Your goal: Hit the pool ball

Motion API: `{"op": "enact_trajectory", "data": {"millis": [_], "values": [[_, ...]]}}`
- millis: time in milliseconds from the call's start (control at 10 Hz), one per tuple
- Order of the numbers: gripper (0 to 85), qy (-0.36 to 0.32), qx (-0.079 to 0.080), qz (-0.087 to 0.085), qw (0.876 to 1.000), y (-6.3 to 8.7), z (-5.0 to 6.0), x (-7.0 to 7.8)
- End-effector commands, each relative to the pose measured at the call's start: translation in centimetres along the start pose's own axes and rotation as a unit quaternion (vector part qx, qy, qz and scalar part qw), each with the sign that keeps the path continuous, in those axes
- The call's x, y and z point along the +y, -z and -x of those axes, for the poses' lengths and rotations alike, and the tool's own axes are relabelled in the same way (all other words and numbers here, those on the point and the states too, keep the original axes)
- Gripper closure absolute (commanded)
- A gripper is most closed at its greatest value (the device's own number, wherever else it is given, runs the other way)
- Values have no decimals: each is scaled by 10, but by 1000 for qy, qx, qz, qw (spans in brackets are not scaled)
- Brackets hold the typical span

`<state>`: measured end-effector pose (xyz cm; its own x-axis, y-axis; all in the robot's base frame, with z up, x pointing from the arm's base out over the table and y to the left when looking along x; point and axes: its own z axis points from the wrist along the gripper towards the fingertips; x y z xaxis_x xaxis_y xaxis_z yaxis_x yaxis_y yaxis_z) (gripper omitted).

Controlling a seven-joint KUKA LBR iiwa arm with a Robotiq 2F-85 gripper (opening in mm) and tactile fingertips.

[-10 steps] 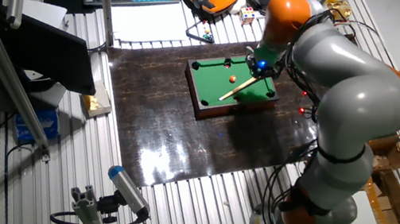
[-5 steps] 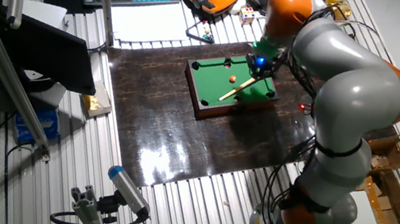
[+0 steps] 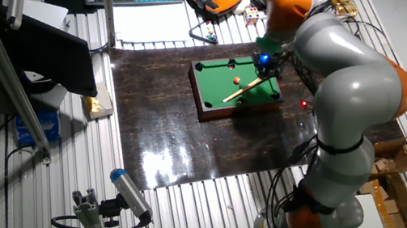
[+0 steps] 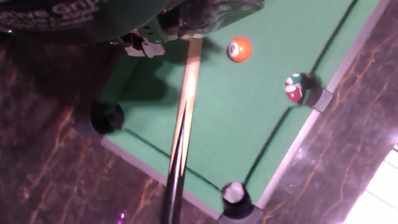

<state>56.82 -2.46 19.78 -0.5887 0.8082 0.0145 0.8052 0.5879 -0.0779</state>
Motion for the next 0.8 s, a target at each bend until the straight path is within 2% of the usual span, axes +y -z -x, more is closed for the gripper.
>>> {"op": "enact_trajectory", "data": {"millis": [0,200,300,500,600,700], "values": [[773,2,8,8,1000,-3,12,1],[527,-10,-4,10,1000,-11,20,8],[447,-11,-15,5,1000,-16,22,11],[390,-15,-28,13,999,-28,30,19],[383,-18,-37,19,999,-37,34,24],[383,-20,-39,21,999,-43,37,27]]}}
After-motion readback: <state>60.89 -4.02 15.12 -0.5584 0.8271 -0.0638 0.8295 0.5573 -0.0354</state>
